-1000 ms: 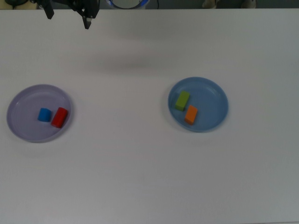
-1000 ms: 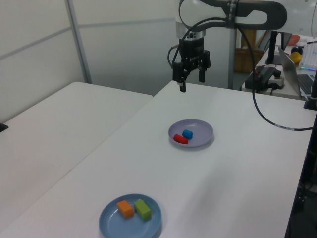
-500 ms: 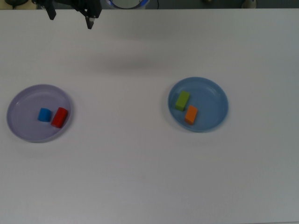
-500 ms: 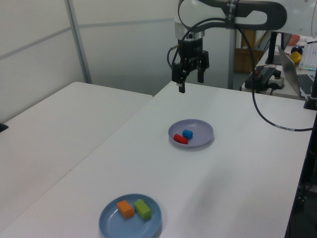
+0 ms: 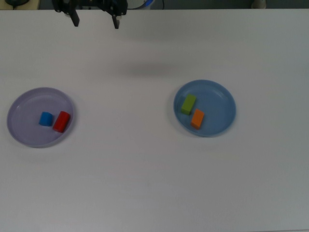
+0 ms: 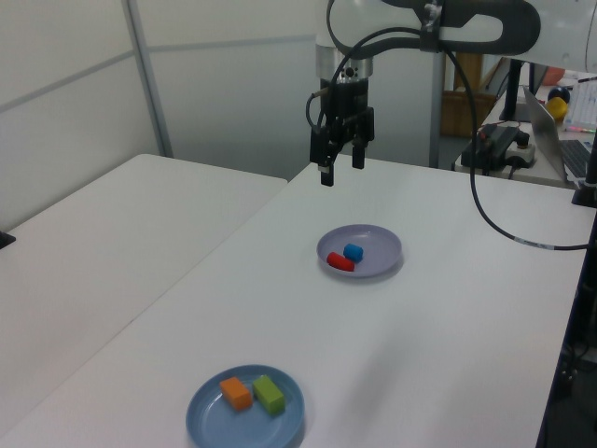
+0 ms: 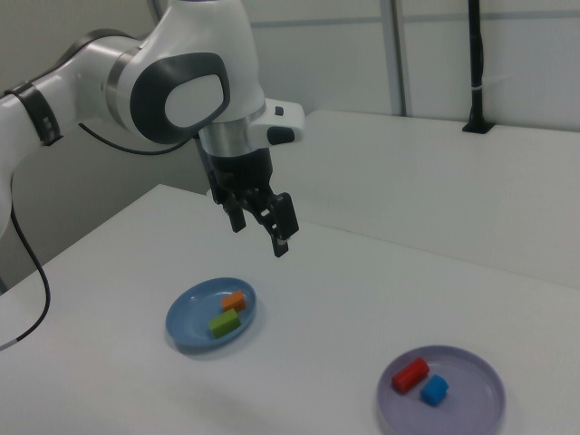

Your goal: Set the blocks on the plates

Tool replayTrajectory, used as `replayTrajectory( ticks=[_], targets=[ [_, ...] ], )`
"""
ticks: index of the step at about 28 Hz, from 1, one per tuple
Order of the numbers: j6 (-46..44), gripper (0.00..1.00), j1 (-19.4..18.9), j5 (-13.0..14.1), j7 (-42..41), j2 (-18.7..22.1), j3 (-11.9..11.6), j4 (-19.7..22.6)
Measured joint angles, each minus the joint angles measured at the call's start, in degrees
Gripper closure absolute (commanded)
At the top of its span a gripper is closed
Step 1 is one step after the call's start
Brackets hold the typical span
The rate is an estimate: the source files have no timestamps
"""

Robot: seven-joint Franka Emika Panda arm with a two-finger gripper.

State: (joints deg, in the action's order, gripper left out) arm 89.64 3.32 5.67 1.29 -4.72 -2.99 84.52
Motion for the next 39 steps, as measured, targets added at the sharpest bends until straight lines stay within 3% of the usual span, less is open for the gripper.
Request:
replayTrajectory(
  ticks=[13, 39],
  targets=[
    [0.0, 0.00, -0.1, 0.5, -0.7, 0.0, 1.3, 0.0],
    [0.0, 0.00, -0.1, 0.5, -1.2, 0.0, 1.4, -0.5]
  ],
)
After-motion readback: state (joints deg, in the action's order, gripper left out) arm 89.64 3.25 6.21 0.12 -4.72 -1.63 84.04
